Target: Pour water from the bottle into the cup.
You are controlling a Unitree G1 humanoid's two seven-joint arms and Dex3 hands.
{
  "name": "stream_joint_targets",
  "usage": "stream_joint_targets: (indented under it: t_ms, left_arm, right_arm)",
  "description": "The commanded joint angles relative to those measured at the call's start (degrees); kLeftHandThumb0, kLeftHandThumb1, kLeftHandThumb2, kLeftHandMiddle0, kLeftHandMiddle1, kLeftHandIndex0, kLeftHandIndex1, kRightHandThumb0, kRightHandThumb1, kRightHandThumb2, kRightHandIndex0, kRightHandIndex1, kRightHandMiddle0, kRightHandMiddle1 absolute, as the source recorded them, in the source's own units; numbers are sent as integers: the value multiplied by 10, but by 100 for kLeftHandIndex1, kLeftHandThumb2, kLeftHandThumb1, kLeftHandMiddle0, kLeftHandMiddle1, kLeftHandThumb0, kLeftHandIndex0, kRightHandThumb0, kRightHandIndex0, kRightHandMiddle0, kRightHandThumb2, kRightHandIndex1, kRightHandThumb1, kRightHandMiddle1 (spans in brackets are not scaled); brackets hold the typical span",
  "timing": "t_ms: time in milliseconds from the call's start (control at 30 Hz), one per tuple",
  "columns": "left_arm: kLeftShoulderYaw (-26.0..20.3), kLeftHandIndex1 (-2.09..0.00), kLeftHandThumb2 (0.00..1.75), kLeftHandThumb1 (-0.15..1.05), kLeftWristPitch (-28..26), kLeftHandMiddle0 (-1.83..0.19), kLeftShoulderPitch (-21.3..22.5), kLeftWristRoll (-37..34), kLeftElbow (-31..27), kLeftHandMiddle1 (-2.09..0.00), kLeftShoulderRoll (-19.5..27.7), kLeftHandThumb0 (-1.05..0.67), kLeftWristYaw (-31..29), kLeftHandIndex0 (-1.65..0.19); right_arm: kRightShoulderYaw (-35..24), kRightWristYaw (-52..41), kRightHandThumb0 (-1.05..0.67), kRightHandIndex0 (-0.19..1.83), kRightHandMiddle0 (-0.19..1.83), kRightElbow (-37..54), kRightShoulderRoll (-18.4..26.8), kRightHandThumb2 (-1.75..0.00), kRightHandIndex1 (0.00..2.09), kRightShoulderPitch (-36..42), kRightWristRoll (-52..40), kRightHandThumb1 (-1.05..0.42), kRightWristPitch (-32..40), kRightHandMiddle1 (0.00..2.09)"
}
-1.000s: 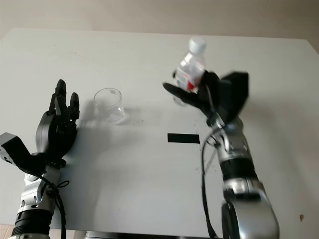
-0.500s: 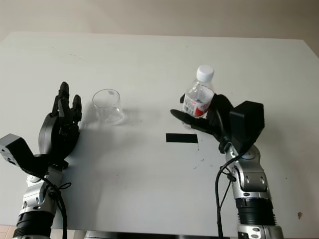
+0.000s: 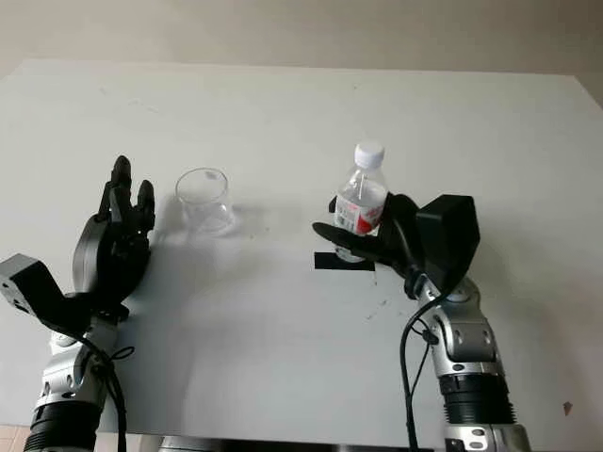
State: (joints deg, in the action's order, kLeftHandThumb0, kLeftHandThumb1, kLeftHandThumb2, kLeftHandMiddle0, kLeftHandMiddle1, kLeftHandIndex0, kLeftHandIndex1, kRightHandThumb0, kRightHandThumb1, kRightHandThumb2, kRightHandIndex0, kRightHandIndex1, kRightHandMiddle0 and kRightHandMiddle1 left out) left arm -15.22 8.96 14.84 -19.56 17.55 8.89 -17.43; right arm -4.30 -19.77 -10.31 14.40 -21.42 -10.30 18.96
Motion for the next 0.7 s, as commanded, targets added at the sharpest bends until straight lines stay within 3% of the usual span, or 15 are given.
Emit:
stream_joint_targets:
  t_ms: [0, 467, 667]
  left_arm:
    - [-2, 0, 64, 105, -7, 19, -17, -5, 0, 0, -5, -87, 1, 19]
    - [-6, 0, 65, 105, -12, 19, -19, -9, -5, 0, 5, -85, -3, 19]
    - [-9, 0, 64, 105, -11, 19, -18, -8, -3, 0, 6, -85, -4, 19]
  right_arm:
    - [0, -1, -33, 129, 75, -12, -6, -24, 209, 1, -5, -105, 13, 209]
    - [7, 7, -34, 136, 79, -3, -22, -26, 209, 28, -5, -105, 13, 209]
    - [26, -5, -35, 135, 79, -1, -10, -26, 209, 44, 20, -105, -26, 209]
